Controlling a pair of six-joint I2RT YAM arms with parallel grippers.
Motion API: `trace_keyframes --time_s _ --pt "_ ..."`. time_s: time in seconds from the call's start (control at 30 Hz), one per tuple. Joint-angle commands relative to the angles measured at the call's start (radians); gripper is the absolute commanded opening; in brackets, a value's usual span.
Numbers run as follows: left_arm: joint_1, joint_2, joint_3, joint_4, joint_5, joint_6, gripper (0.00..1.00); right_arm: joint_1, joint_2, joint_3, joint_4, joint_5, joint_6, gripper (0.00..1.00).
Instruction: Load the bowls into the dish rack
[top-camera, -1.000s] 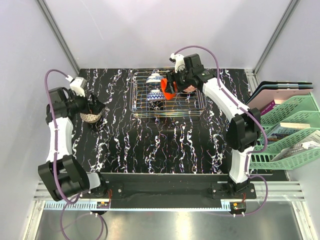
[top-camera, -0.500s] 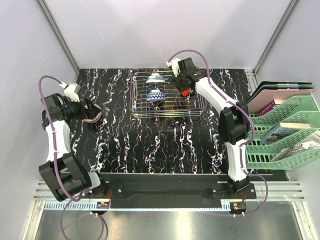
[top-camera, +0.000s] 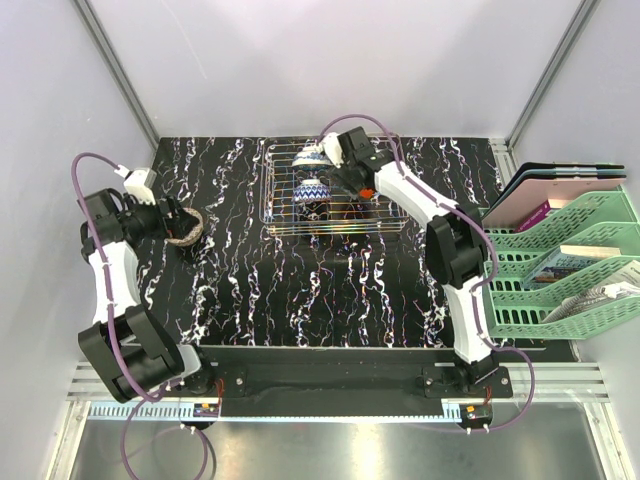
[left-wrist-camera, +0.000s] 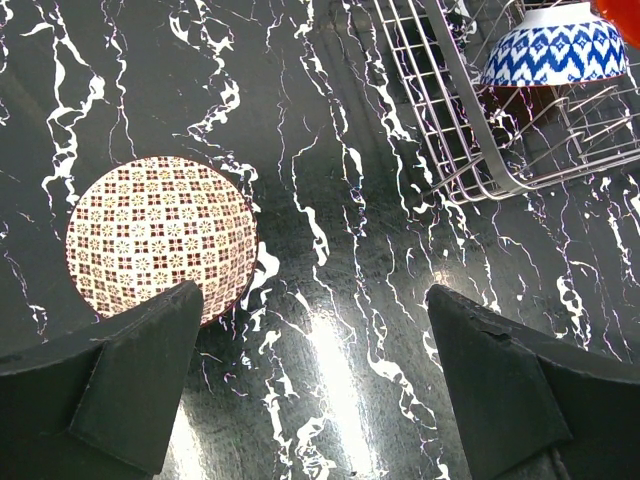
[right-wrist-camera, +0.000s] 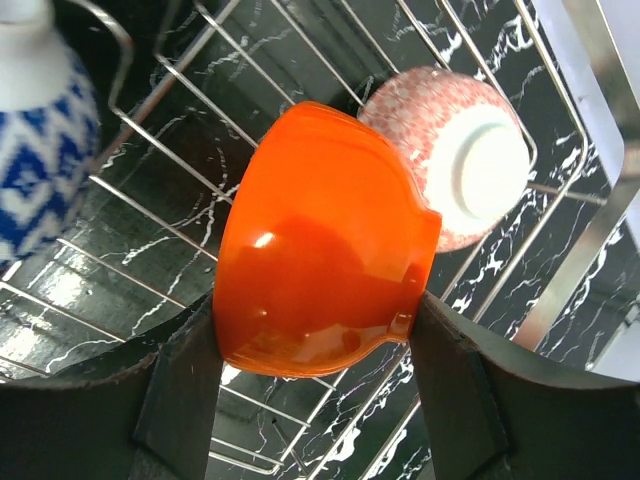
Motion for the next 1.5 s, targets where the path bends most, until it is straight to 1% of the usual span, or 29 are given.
trace_keyframes --time_s 0.0,0.27,0.4,0.6,0.7,0.8,0.83,0.87,0.93,0.97,1.07,1.1,1.17,1.2,1.3,1.47 --pt "0.012 -0.003 0.009 0.035 0.044 0.013 0.99 0.032 0.024 0.009 0.052 0.057 -0.068 0.0" --pt "0.026 -0.01 0.009 0.037 0.057 0.018 0.99 0.047 0.045 -0.025 0.054 0.095 -0.123 0.05" --pt "0.027 -0.007 0.009 0.035 0.067 0.013 0.99 0.053 0.044 -0.038 0.052 0.103 -0.148 0.09" --pt "0.031 -0.009 0.004 0.035 0.07 0.016 0.99 0.061 0.056 -0.048 0.054 0.132 -0.195 0.09" --pt "0.032 -0.007 0.007 0.037 0.072 0.016 0.99 0.065 0.062 -0.06 0.054 0.138 -0.217 0.12" --pt "0.034 -0.006 0.009 0.037 0.074 0.016 0.99 0.073 0.056 -0.08 0.054 0.134 -0.233 0.18" --pt "0.035 -0.006 0.01 0.037 0.074 0.016 0.99 0.075 0.053 -0.085 0.054 0.135 -0.238 0.2" --pt "0.035 -0.004 0.012 0.037 0.074 0.016 0.99 0.078 0.051 -0.089 0.052 0.132 -0.246 0.28" --pt "0.037 -0.003 0.013 0.038 0.077 0.012 0.99 0.082 0.044 -0.101 0.052 0.129 -0.253 0.36" --pt "0.037 -0.001 0.012 0.037 0.08 0.013 0.99 0.084 0.041 -0.104 0.048 0.129 -0.263 0.46" --pt "0.038 -0.001 0.013 0.04 0.083 0.009 0.99 0.084 0.041 -0.111 0.034 0.129 -0.267 0.57" --pt "0.038 -0.001 0.012 0.041 0.084 0.009 0.99 0.084 0.041 -0.112 0.029 0.126 -0.27 0.66" --pt "0.04 -0.003 0.015 0.04 0.083 0.009 0.99 0.085 0.044 -0.112 0.006 0.126 -0.276 0.74" --pt "0.04 -0.003 0.018 0.04 0.084 0.007 0.99 0.085 0.045 -0.112 -0.003 0.123 -0.276 0.83" --pt "0.043 -0.003 0.021 0.041 0.086 0.006 0.99 0.085 0.053 -0.097 -0.047 0.109 -0.273 0.94" --pt "0.043 0.002 0.026 0.043 0.089 0.003 0.99 0.085 0.053 -0.08 -0.086 0.08 -0.255 0.96"
